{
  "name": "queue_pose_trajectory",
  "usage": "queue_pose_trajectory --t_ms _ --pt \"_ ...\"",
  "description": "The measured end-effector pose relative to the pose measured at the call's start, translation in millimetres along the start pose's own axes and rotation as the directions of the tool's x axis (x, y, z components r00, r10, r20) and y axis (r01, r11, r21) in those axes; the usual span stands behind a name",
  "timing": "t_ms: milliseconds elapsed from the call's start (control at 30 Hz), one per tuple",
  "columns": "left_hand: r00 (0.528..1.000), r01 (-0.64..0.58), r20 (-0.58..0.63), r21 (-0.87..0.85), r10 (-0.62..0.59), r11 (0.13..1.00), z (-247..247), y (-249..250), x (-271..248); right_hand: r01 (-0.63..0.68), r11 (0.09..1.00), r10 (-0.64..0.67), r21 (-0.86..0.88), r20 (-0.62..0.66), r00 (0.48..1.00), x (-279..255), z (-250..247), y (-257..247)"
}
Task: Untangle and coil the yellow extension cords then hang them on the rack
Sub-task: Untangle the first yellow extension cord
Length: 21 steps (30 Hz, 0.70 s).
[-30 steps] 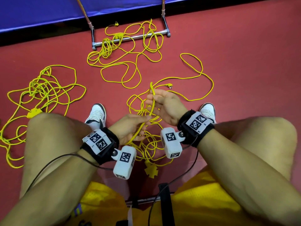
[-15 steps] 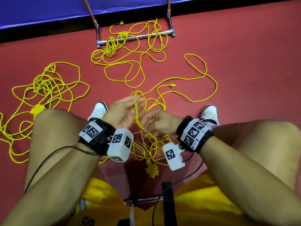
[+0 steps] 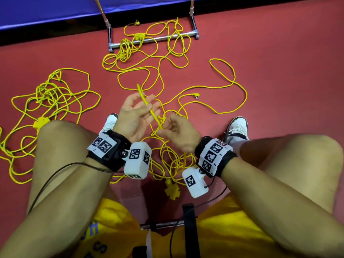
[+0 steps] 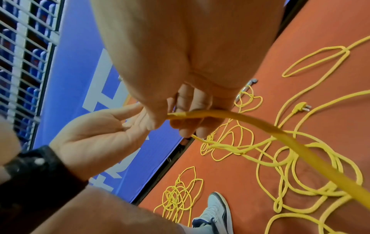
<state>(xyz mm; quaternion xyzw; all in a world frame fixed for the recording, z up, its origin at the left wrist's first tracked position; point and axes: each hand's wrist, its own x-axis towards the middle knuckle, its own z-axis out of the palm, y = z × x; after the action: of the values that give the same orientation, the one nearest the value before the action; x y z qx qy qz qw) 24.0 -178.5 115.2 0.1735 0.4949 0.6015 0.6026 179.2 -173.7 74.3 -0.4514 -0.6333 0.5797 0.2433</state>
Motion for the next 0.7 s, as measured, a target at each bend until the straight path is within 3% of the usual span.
queue_pose_trajectory --t_ms 167,300,567,700 --pt "0.997 -0.015 -0.071 -0.054 0.011 0.998 1.0 3.3 5.0 0.152 0.982 -0.164 -0.116 -0.100 0.981 1.6 -0.7 0.9" --pt "0.986 -0.045 -0.161 -0.060 0.035 0.997 -3.0 5.0 6.7 0.192 0.975 -0.203 -0.111 -0.104 0.974 2.1 -4.9 1.5" --pt "0.972 -0.143 -0.202 -0.092 0.122 0.985 -1.7 11.6 8.3 0.007 0.997 0.002 0.078 -0.120 0.993 10.3 0.3 -8.6" --pt "0.970 -0.170 -0.188 -0.082 0.152 0.982 3.4 11.4 5.2 -0.232 0.909 0.245 0.347 0.005 0.969 7.3 -2.1 -27.9"
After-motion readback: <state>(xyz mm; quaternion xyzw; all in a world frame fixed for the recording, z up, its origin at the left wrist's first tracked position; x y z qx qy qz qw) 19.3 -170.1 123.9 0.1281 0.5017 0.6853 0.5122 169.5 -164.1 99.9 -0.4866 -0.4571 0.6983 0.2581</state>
